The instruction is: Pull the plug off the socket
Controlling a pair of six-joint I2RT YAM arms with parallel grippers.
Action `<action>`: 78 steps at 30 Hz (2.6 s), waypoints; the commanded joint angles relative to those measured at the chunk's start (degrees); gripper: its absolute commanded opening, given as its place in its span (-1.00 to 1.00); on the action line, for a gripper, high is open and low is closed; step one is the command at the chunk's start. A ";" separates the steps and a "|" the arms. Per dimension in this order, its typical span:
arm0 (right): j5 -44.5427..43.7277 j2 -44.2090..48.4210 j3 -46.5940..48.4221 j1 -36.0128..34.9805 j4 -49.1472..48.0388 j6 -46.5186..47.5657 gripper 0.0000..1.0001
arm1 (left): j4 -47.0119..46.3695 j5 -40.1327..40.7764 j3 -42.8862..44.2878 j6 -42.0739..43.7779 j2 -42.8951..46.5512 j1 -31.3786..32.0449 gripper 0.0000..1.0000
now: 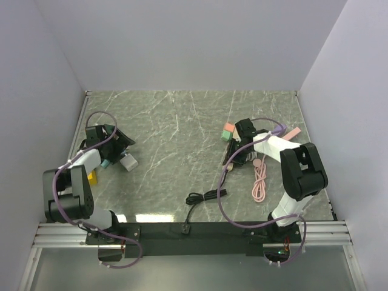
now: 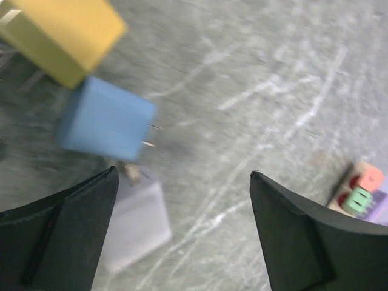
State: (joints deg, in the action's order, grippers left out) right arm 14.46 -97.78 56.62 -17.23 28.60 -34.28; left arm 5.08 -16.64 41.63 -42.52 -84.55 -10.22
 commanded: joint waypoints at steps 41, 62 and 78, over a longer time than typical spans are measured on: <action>15.51 -9.54 9.03 -21.17 -7.86 -0.08 -1.00 | -18.79 -1.28 11.64 -8.63 -18.36 38.08 -0.31; 12.44 -15.78 -0.63 -8.96 -8.83 -10.45 -1.00 | -26.08 -3.04 -2.42 -7.22 -6.68 32.99 -0.99; 10.68 -16.22 -0.19 -8.69 -7.94 -13.61 -1.00 | -36.37 0.28 -6.82 -14.08 -3.25 35.26 -0.99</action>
State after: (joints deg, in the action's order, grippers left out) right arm 41.74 -110.17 58.92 -32.84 10.61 -37.12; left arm -24.80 -16.69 35.77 -56.38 -92.20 24.43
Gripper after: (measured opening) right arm 0.466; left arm 0.363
